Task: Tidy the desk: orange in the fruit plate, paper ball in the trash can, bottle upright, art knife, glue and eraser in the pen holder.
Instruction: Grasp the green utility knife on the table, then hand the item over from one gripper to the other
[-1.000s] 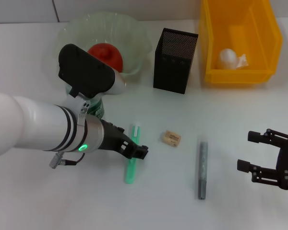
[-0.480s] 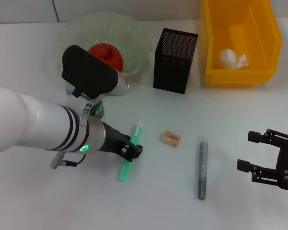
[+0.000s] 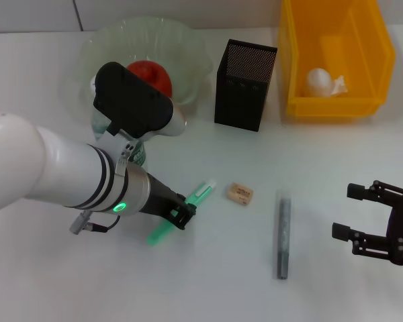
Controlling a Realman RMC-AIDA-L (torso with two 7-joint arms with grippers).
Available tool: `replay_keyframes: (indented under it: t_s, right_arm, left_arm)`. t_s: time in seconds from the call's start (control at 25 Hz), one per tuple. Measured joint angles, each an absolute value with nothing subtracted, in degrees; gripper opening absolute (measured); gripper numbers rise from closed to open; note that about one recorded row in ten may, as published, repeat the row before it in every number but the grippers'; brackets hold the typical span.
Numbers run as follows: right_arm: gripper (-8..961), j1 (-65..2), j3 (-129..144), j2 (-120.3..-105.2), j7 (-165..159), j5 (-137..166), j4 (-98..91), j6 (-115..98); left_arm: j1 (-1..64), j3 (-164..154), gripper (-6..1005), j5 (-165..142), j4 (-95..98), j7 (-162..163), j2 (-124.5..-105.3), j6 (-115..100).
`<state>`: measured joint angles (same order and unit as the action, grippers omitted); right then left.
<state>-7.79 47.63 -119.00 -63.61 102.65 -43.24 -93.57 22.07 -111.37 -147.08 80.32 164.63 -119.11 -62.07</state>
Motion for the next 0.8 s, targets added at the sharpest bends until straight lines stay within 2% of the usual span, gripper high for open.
replay_keyframes:
  t_s: [0.16,0.8]
  right_arm:
    - [786,-7.7,47.4,-119.00,-63.7,102.7,-43.2,-93.6]
    - [786,-7.5,45.7,-119.00,-64.2,102.6,-43.5,-94.1]
  left_arm:
    - [22.5,-111.4,198,-147.4,81.0,164.2,-119.09,-63.3]
    - [20.7,-110.8,201,-146.9,90.9,160.6,-118.83,-65.6]
